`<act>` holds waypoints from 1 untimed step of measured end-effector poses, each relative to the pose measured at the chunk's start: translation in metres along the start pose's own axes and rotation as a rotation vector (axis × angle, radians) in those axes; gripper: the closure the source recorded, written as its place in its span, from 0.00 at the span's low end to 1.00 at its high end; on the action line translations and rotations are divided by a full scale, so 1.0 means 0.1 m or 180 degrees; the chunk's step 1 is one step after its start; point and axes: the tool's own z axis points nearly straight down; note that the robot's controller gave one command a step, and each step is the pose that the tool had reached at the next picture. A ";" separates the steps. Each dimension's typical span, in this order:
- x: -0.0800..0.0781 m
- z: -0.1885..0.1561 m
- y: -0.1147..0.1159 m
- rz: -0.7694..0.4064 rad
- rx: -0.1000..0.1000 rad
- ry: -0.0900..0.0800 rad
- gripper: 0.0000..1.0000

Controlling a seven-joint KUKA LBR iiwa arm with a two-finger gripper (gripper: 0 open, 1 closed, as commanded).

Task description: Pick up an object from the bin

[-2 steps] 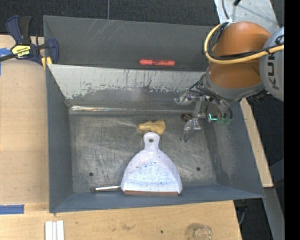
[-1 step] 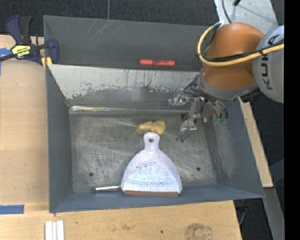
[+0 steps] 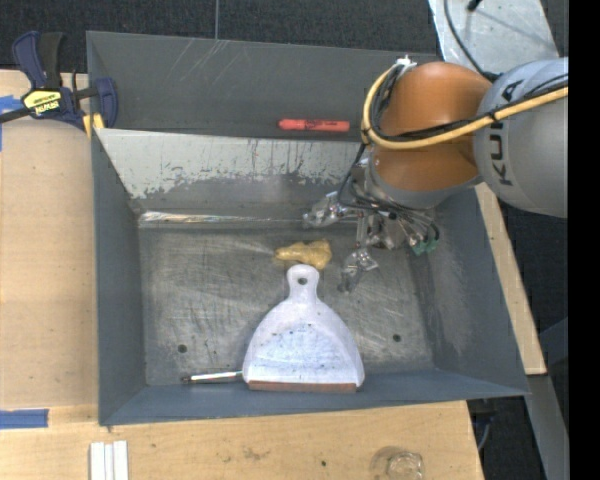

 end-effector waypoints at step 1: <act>-0.20 0.25 0.07 -0.0543 0.0001 0.0005 0.00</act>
Offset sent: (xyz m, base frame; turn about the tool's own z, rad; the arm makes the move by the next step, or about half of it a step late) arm 0.0333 0.0243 -0.0780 -0.4397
